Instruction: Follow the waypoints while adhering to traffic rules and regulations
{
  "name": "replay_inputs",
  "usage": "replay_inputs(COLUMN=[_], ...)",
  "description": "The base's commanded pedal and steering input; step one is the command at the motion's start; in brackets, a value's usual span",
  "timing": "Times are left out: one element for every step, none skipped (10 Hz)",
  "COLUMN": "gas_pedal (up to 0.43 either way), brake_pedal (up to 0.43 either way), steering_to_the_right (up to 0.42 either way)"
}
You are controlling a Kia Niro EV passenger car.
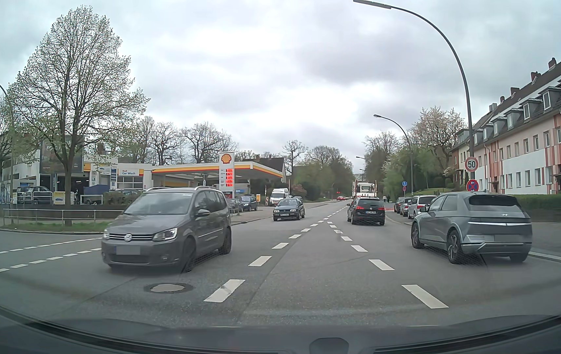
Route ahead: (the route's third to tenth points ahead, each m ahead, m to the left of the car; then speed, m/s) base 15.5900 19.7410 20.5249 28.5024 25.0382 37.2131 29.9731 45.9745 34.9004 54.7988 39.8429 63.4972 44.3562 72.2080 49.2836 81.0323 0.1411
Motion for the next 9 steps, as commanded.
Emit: replay_inputs(gas_pedal=[0.138,0.138,0.138,0.138,0.130,0.118,0.110,0.098,0.098], brake_pedal=[0.006,0.006,0.006,0.006,0.006,0.006,0.006,0.006,0.006], steering_to_the_right=[0.002,0.006,0.007,0.007,0.007,0.007,0.007,0.007,0.007])
